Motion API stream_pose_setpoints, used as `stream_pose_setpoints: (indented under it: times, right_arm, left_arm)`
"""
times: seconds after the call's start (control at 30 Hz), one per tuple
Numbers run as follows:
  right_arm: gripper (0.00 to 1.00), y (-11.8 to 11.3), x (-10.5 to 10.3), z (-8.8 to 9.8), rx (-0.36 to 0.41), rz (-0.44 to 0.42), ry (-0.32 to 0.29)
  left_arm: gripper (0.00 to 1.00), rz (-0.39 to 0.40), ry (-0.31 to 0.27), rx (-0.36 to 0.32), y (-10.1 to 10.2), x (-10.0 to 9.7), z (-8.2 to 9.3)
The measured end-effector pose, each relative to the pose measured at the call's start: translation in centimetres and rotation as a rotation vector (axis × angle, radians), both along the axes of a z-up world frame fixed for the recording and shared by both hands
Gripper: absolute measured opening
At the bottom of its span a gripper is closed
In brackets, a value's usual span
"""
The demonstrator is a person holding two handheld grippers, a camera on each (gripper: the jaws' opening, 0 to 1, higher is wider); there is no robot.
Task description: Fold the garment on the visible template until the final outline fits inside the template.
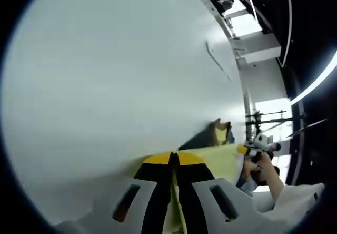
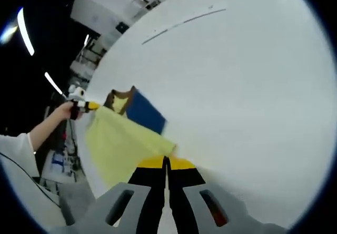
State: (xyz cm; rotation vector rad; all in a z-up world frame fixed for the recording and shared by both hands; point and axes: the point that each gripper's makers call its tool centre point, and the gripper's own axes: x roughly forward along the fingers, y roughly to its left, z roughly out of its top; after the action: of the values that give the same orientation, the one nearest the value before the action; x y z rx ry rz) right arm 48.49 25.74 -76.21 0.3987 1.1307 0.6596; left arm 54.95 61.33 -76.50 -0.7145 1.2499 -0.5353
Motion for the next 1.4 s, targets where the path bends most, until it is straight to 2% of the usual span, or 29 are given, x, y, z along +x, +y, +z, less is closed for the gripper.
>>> stream_pose_setpoints:
  times: [0.47,0.57,0.67,0.77,1.03,1.4]
  right_arm:
    - [0.02,-0.2,0.1,0.3,-0.021,0.020,-0.036]
    - [0.02,-0.2,0.4,0.9,-0.036,0.054,-0.108]
    - [0.02,-0.2,0.5,1.4,-0.030,0.060,-0.125]
    - [0.02,-0.5,0.6,1.6,-0.042,0.059,-0.132]
    - [0.08,-1.3,-0.3,2.5,-0.067,0.063,-0.143]
    - [0.10,-1.4,-1.9,3.4,-0.075,0.062,-0.159]
  left_arm:
    - [0.00,0.020,-0.015,0.017,0.3,0.0,0.1]
    - [0.00,0.000,-0.078,0.022,0.5,0.6,0.9]
    - [0.00,0.019,-0.093,0.039,1.6,1.5,1.0]
    - [0.05,0.023,-0.097,0.052,2.2,1.6,1.1]
    - [0.10,0.022,-0.126,0.081,2.8,0.6,2.0]
    - [0.16,-0.032,-0.166,0.092,2.6,-1.7,2.2]
